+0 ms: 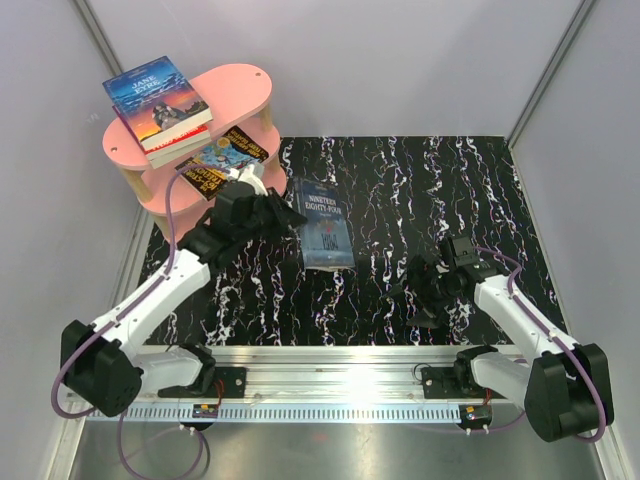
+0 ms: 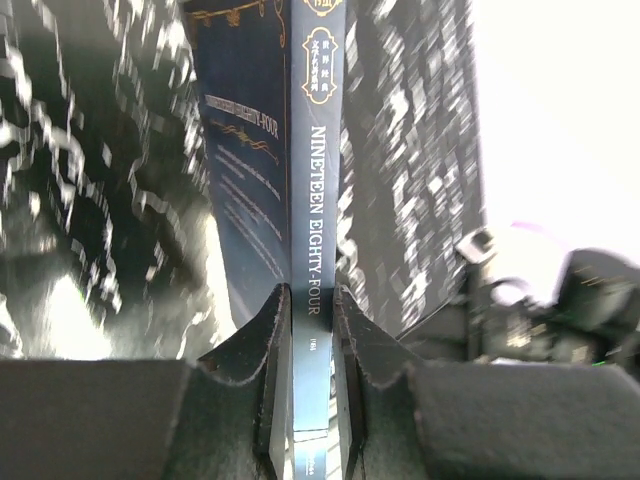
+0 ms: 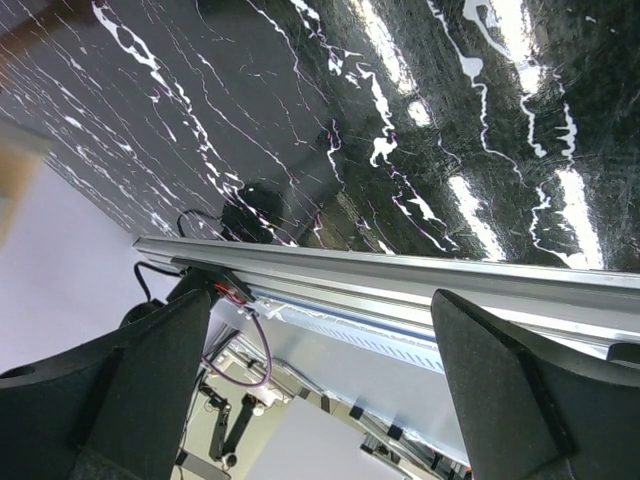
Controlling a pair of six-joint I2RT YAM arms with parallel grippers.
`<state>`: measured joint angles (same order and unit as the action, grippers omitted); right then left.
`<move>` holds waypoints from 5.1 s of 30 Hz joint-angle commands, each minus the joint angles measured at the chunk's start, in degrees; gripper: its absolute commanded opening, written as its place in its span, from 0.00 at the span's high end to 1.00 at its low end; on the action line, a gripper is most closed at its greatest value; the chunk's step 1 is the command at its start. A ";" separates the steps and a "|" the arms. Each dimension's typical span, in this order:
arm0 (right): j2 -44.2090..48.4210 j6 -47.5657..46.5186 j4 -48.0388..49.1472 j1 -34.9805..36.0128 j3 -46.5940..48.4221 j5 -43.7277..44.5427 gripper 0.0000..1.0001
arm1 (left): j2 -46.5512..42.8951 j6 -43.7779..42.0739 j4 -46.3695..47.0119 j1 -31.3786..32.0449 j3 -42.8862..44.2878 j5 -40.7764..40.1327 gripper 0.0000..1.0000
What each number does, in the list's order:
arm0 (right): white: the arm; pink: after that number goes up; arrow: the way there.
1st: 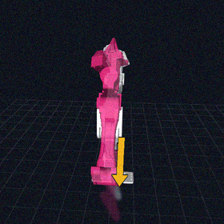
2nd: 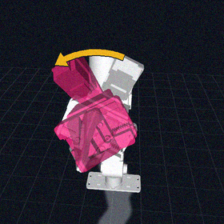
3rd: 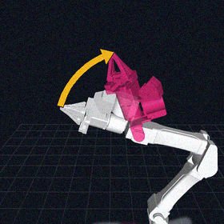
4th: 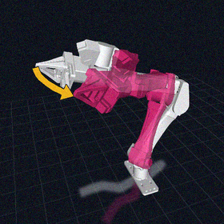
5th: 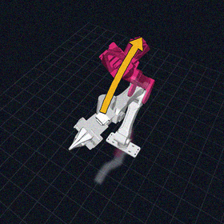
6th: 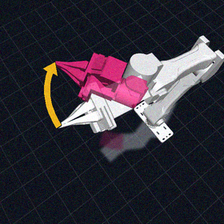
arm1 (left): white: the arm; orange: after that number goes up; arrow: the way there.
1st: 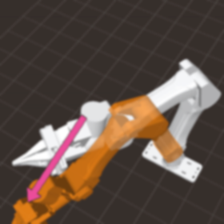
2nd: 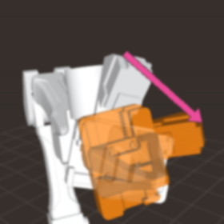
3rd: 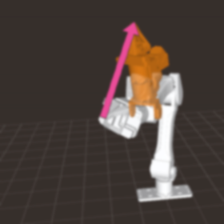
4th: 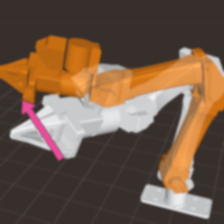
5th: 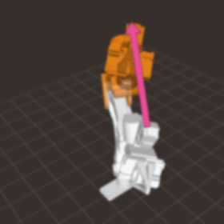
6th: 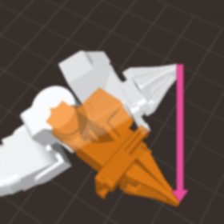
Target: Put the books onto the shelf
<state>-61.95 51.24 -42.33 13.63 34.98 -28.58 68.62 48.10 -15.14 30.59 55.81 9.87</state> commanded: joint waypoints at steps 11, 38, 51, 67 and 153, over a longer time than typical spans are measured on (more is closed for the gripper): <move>-0.10 -4.66 -0.74 0.35 0.61 -1.92 0.00 | -12.89 21.65 24.26 -2.64 -5.08 -27.95 1.00; 0.52 -10.55 -5.14 0.35 1.14 -1.30 0.00 | -15.45 28.82 63.54 -1.14 -23.20 -57.42 1.00; -1.50 -11.52 -4.26 0.26 0.88 -1.66 0.00 | -7.53 23.80 104.26 -8.35 -36.11 -53.55 1.00; -7.47 -11.78 -1.36 0.26 2.19 -2.62 0.00 | -13.75 26.27 80.66 -15.38 -32.80 -58.91 1.00; -53.08 -3.26 8.14 16.42 68.78 -13.61 0.96 | -5.25 38.14 20.77 -11.78 -7.83 -46.52 0.01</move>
<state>-111.98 44.42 -36.58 26.57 95.74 -39.27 65.28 88.64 6.24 19.35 47.40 -39.27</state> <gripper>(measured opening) 0.078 0.985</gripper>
